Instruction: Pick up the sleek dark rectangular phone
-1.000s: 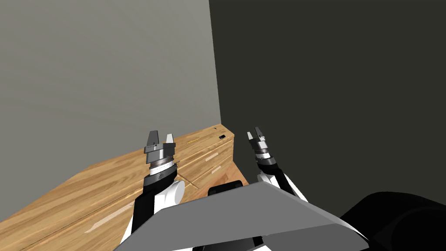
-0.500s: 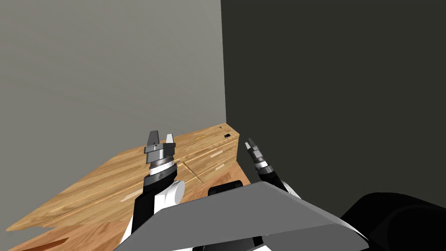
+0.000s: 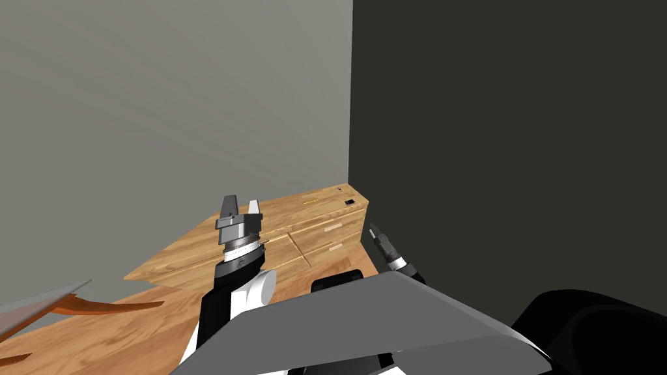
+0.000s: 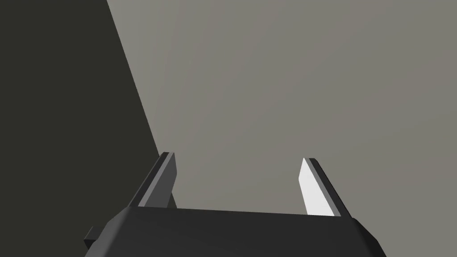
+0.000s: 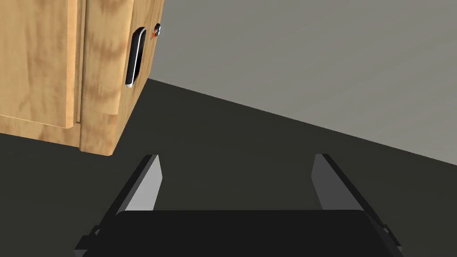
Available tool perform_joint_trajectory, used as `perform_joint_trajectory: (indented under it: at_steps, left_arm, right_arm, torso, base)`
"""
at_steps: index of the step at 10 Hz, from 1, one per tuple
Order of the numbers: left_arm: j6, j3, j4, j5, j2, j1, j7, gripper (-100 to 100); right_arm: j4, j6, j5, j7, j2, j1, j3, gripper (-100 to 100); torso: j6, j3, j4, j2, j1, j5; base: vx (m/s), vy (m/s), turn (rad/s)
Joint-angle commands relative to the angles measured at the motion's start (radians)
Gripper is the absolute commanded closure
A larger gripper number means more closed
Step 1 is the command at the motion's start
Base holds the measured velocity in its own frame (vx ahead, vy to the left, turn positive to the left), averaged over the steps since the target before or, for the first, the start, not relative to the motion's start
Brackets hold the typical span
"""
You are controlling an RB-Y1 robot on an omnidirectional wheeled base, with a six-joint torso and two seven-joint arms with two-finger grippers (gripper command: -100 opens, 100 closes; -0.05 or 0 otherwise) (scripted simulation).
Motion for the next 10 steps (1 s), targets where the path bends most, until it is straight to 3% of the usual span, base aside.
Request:
perform_joint_trajectory:
  at_steps: [1,2,3,4,6,7,8,9,10]
  left_arm:
    - [0.000,0.000,0.000,0.000,0.000,0.000,0.000,0]
    - [0.000,0.000,0.000,0.000,0.000,0.000,0.000,0]
    - [0.000,0.000,0.000,0.000,0.000,0.000,0.000,0]
    - [0.000,0.000,0.000,0.000,0.000,0.000,0.000,0]
    - [0.000,0.000,0.000,0.000,0.000,0.000,0.000,0]
    - [0.000,0.000,0.000,0.000,0.000,0.000,0.000,0]
    - [0.000,0.000,0.000,0.000,0.000,0.000,0.000,0]
    - [0.000,0.000,0.000,0.000,0.000,0.000,0.000,0]
    - [0.000,0.000,0.000,0.000,0.000,0.000,0.000,0]
  right_arm:
    - [0.040,-0.002,0.007,0.021,-0.011,0.011,0.013,-100]
    - [0.077,-0.008,0.015,0.049,-0.049,0.039,0.028,-100]
    - [0.092,-0.008,0.015,0.049,-0.049,0.039,0.028,-100]
    - [0.119,-0.015,0.024,0.077,-0.090,0.068,0.044,-100]
    - [0.146,-0.015,0.024,0.077,-0.090,0.068,0.044,-100]
    - [0.180,-0.022,0.033,0.107,-0.132,0.095,0.059,-100]
    - [0.202,-0.022,0.033,0.107,-0.132,0.095,0.059,-100]
    - [0.235,-0.030,0.042,0.136,-0.175,0.122,0.075,-100]
    - [0.259,-0.030,0.042,0.136,-0.178,0.122,0.075,-100]
  torso:
    - [0.000,0.000,0.000,0.000,0.000,0.000]
    - [0.001,0.000,0.000,-0.001,-0.001,0.000]
    - [0.000,0.000,0.000,-0.001,0.000,0.000]
    - [0.001,0.000,0.000,0.000,-0.001,0.000]
    - [0.001,0.000,0.000,0.000,-0.001,0.000]
    - [0.001,0.000,0.000,0.000,-0.002,0.000]
    - [0.000,0.000,0.000,0.000,-0.001,0.000]
    - [0.001,0.000,0.000,0.000,-0.002,0.000]
    - [0.000,0.000,0.000,0.000,0.000,0.000]
  base:
    - [0.003,0.042,0.129]
    - [-0.001,0.057,0.314]
    - [-0.003,0.045,0.132]
    - [0.002,0.061,0.276]
    - [-0.004,0.035,0.068]
    - [-0.006,0.047,0.332]
    - [-0.003,0.037,0.174]
    - [-0.002,0.060,0.324]
    - [0.007,0.053,0.185]
